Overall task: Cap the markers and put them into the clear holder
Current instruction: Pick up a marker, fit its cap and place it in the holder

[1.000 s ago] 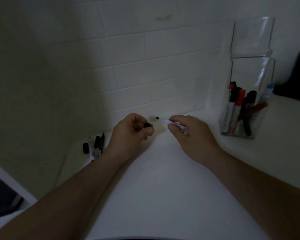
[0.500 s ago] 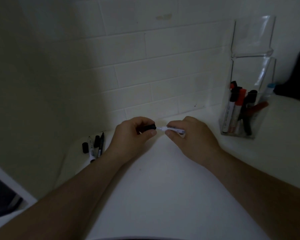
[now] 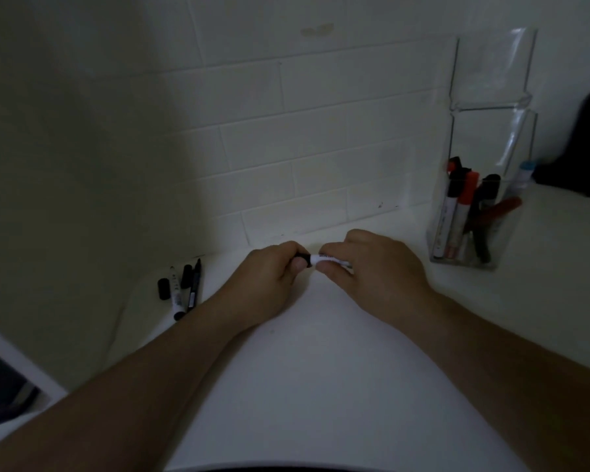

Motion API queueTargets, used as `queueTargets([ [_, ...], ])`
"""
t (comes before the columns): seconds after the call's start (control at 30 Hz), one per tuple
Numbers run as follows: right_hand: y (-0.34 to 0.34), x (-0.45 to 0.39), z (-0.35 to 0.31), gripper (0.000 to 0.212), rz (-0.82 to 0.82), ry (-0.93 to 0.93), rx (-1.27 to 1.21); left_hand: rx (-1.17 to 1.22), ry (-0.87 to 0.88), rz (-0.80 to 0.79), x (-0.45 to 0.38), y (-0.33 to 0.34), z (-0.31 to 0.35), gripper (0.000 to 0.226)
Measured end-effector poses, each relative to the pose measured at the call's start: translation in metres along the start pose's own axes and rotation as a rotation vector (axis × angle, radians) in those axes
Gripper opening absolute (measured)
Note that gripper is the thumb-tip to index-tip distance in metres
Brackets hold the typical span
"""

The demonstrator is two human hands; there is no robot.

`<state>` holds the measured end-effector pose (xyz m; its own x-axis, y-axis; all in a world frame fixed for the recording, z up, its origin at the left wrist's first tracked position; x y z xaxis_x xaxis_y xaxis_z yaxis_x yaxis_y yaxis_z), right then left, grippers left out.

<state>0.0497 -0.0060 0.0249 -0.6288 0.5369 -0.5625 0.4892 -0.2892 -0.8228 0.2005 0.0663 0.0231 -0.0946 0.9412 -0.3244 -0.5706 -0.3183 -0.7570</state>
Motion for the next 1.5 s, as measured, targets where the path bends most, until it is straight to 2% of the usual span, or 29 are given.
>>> queueTargets([
  [0.07, 0.000, 0.000, -0.002, 0.045, -0.004, -0.025, 0.000, -0.036, 0.024, 0.010, 0.002, 0.000, 0.003, 0.020],
  [0.27, 0.002, 0.004, -0.005, 0.046, -0.025, -0.019, -0.061, -0.073, 0.070, 0.018, 0.003, -0.001, 0.011, 0.017],
  [0.37, -0.002, 0.003, -0.006, 0.032, -0.042, -0.044, -0.003, -0.007, 0.086, 0.030, 0.003, 0.002, 0.013, 0.018],
  [0.47, -0.008, -0.001, -0.012, 0.009, 0.029, -0.110, 0.260, 0.031, 0.106, 0.059, 0.002, 0.006, 0.020, 0.020],
  [0.53, -0.012, -0.003, -0.013, 0.011, 0.043, -0.114, 0.305, 0.085, 0.107, 0.114, 0.000, 0.002, 0.023, 0.019],
  [0.63, -0.033, -0.006, -0.014, 0.023, -0.004, -0.100, 0.162, 0.244, 0.096, 0.197, 0.002, -0.003, 0.029, 0.018],
  [0.73, -0.054, -0.008, -0.004, 0.018, -0.021, 0.027, -0.081, 0.342, 0.140, 0.185, 0.007, 0.003, 0.040, 0.033],
  [0.8, -0.074, -0.003, 0.012, 0.011, 0.075, 0.116, -0.126, 0.269, 0.211, 0.141, 0.011, 0.010, 0.047, 0.038],
  [0.93, -0.151, 0.006, 0.051, 0.020, 0.431, 0.211, -0.224, 0.061, 0.368, 0.066, 0.016, 0.025, 0.055, 0.028],
  [1.03, -0.188, 0.003, 0.083, 0.014, 0.553, 0.211, -0.124, 0.021, 0.438, 0.067, 0.020, 0.030, 0.058, 0.028],
  [1.1, -0.186, -0.003, 0.103, 0.016, 0.478, 0.237, -0.022, -0.023, 0.485, 0.078, 0.022, 0.029, 0.061, 0.025],
  [1.23, -0.154, -0.007, 0.129, 0.042, 0.269, 0.324, 0.354, -0.134, 0.518, 0.076, 0.024, 0.027, 0.068, 0.013],
  [1.33, -0.141, -0.003, 0.125, 0.033, 0.238, 0.293, 0.625, -0.140, 0.493, 0.086, 0.026, 0.026, 0.067, 0.008],
  [1.4, -0.135, -0.002, 0.131, 0.029, 0.192, 0.325, 0.663, -0.141, 0.479, 0.093, 0.026, 0.026, 0.066, 0.008],
  [1.5, -0.126, 0.002, 0.141, 0.037, 0.033, 0.392, 0.553, -0.147, 0.471, 0.108, 0.026, 0.026, 0.067, 0.009],
])
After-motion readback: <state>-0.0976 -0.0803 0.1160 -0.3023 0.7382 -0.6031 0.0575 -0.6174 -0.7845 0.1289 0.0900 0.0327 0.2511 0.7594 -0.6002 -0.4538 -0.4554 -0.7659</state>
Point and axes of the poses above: each hand's wrist, its own x-axis away from the middle knuckle, its own y-axis out of the palm, z = x × y, the point moved 6 cm from there along -x, towards the middle knuckle, and after that the axes turned 11 degrees about x, right-handed, at the moved point
